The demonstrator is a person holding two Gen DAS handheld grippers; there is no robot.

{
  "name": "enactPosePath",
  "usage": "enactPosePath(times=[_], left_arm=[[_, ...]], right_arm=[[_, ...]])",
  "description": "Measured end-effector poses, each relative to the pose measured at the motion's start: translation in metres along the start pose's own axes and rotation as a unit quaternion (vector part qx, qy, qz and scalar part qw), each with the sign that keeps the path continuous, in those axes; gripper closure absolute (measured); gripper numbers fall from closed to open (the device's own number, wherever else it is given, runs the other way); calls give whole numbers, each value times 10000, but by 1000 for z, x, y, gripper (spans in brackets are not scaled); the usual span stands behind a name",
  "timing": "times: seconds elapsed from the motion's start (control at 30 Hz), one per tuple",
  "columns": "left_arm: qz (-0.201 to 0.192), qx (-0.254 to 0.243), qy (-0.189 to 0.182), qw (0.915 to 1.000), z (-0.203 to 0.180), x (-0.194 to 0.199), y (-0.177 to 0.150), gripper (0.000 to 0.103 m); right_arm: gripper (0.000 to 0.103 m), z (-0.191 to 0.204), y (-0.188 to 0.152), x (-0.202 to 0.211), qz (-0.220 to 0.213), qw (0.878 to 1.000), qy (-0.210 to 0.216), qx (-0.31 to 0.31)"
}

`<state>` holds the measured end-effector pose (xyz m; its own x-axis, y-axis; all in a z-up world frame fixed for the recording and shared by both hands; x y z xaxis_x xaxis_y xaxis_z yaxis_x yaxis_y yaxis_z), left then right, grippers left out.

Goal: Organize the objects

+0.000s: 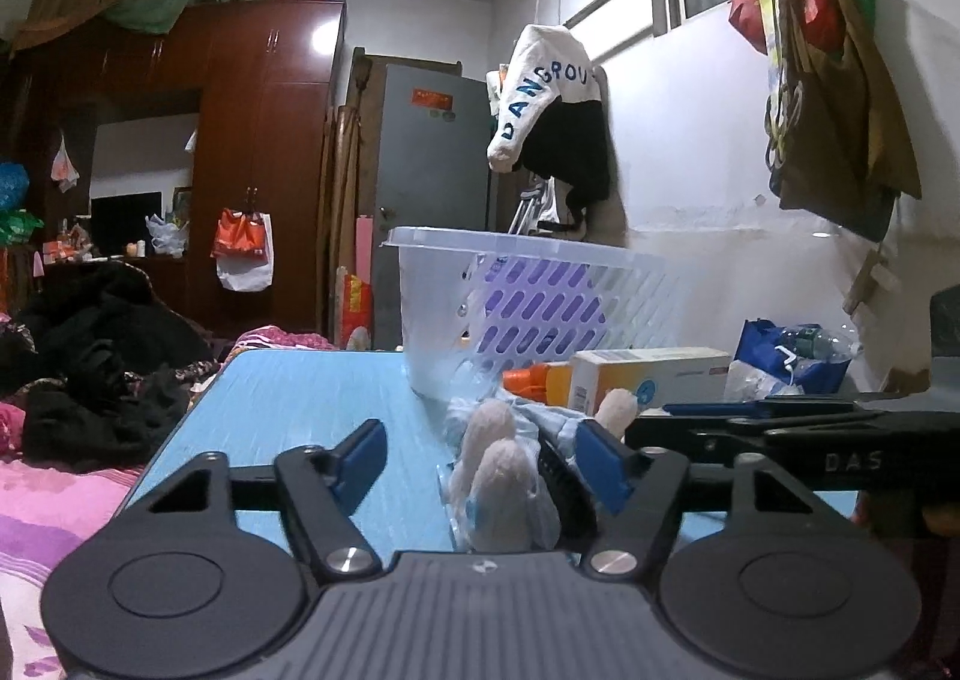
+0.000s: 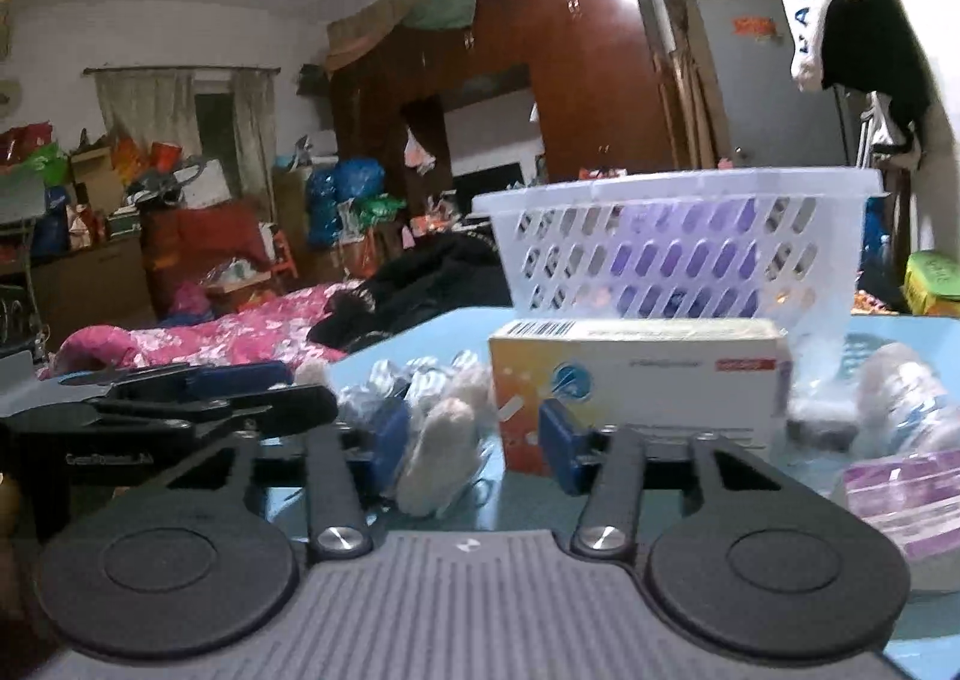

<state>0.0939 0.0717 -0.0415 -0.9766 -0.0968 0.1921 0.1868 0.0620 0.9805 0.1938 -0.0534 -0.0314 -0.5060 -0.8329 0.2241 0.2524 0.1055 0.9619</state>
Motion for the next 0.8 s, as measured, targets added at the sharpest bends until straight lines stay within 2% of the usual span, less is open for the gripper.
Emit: enactPosePath(times=[0.03,0.1,0.17,0.5,0.67,0.8], left_arm=[[7,-2,16,10000,0,0,-1,46],[60,13,3,10000,0,-1,-3,69],[117,-9,-2,9999,-1,-3,-6,82],[-165,-91,-2,9998,-7,12,4,86],[-399,-119,-62,9991,-11,24,21,86],[-683,-183,-171,9973,-19,32,47,86]], right_arm=[[70,1,-1,1,25,10000,-17,25],[77,3,-1,2,21,10000,2,48],[83,6,0,5,2,10000,12,92],[88,13,15,18,-293,9990,195,273],[88,15,32,24,-400,9980,324,361],[88,13,55,34,-605,9964,386,442]])
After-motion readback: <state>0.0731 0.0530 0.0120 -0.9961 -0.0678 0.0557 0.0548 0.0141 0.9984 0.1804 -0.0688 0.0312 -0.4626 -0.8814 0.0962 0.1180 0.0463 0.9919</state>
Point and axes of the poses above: each gripper's, at about its wrist camera, not at the fingertips, and x roughly against the way its jaws point, z to its left, y to its top, the point moved 6 cm from there along -x, roughly the way its jaws point, and after that the axes turned 4 degrees about y, right-handed, at the moved point
